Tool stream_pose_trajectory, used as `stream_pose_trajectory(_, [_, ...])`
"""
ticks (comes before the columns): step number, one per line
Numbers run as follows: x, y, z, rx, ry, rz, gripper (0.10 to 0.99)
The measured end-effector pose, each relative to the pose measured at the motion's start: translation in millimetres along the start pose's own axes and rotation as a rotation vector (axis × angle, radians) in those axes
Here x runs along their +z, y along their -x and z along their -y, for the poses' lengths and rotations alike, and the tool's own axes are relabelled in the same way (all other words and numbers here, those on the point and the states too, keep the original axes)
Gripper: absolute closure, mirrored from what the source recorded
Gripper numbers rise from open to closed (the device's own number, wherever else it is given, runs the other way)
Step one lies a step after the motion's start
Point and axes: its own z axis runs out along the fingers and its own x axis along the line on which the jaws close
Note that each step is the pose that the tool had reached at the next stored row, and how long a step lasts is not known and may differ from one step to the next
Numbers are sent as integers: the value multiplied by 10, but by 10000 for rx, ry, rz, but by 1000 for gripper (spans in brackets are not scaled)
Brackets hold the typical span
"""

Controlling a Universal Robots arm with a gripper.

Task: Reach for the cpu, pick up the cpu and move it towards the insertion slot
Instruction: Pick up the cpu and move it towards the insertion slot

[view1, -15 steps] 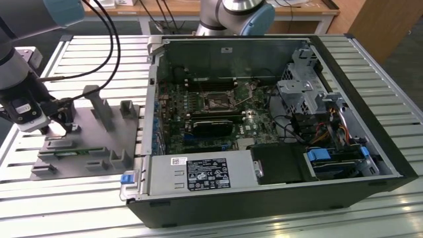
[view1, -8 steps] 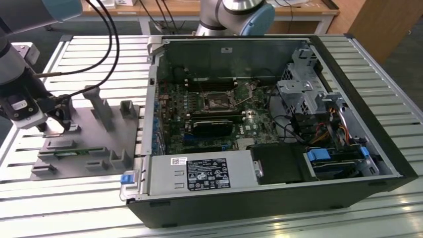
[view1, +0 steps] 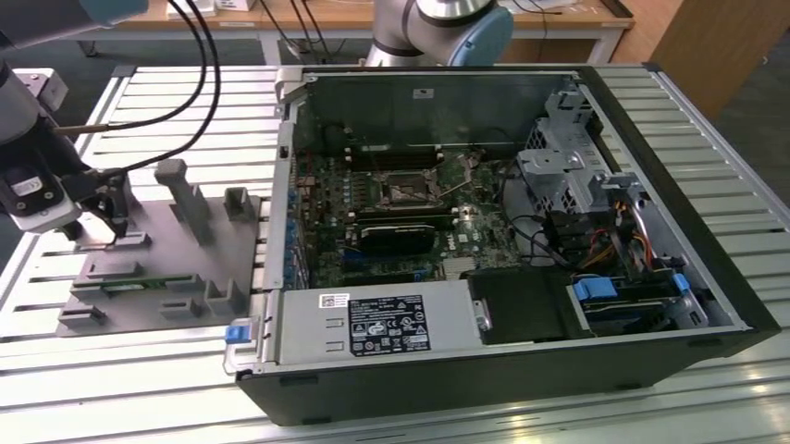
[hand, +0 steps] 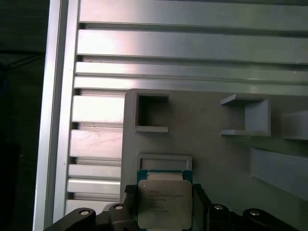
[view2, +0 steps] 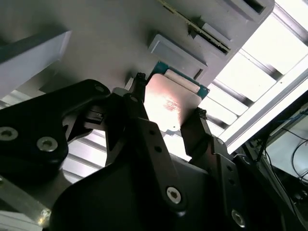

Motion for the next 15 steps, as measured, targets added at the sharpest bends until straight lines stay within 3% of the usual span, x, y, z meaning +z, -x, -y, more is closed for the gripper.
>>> stream_pose_trajectory(7, [-131,-1,-9,-1,19,1,545])
stream_pose_trajectory(15, [-333,-3,-23,0,18,1,545])
